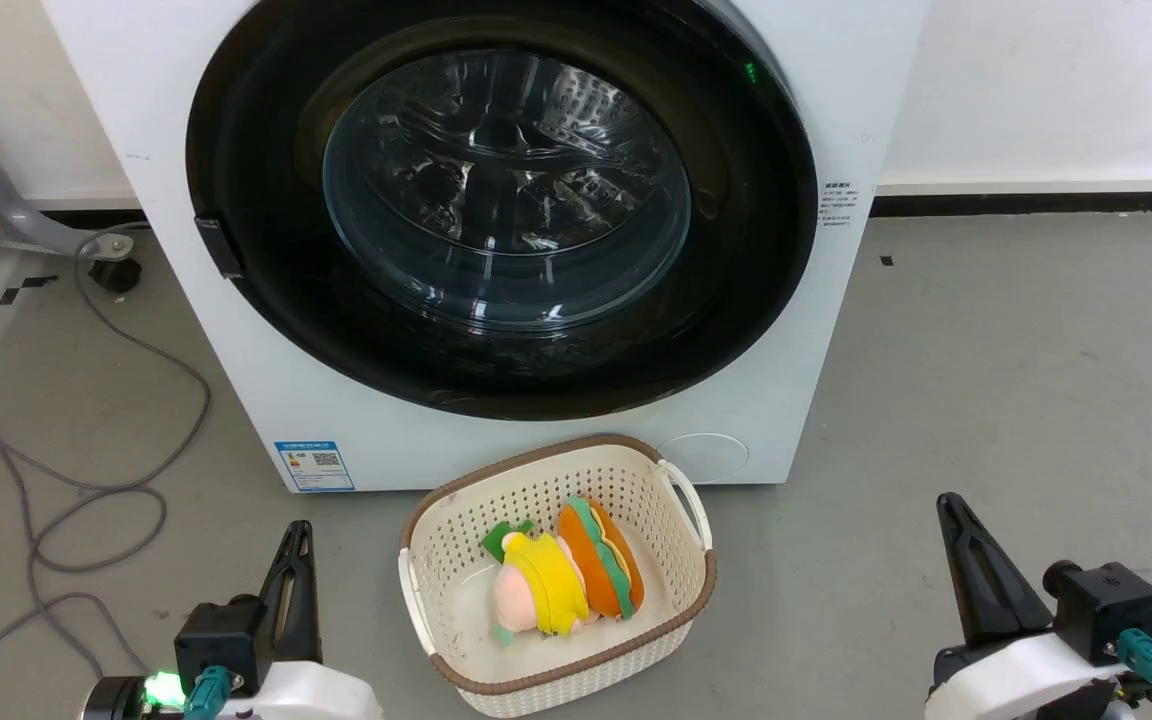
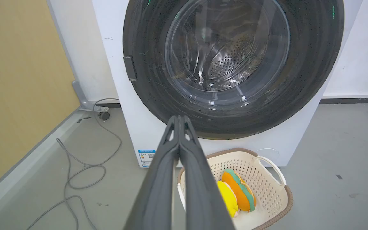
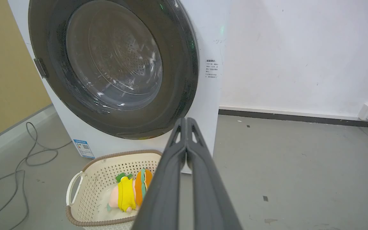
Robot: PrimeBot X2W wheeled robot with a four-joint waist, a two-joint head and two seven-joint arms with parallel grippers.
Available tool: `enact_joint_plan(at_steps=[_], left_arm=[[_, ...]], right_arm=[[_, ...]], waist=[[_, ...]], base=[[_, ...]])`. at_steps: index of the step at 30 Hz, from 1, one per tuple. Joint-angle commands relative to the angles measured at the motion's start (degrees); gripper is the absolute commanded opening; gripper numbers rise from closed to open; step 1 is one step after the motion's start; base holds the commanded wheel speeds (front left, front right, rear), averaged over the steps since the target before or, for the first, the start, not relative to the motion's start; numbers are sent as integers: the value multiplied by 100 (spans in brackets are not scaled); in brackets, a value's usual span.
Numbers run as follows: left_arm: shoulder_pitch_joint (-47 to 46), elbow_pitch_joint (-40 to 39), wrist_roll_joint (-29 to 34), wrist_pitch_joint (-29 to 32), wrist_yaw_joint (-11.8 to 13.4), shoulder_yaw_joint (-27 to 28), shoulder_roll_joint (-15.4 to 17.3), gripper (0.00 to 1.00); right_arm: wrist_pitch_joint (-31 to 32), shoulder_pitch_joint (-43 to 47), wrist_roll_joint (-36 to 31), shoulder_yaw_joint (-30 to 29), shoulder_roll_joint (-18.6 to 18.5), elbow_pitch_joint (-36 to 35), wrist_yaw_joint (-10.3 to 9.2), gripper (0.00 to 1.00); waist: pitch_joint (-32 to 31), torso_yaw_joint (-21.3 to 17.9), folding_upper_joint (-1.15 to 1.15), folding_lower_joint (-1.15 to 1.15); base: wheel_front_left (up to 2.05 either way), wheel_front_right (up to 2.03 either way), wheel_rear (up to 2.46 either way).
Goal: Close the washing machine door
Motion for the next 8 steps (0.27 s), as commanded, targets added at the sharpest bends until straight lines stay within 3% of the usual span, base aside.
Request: enact_joint_plan(at_steps=[1, 8], left_arm=[[-106, -36, 61, 41, -22, -2, -3, 0], [-135, -56, 73, 123, -57, -4, -4, 0]], right_arm=[[27, -34, -47, 14, 18, -50, -3, 0], [109, -38, -89, 29, 20, -87, -3, 0]], waist=[[2, 7, 0, 0], [14, 41, 0, 0]], base=[[0, 0, 0], [0, 0, 0]])
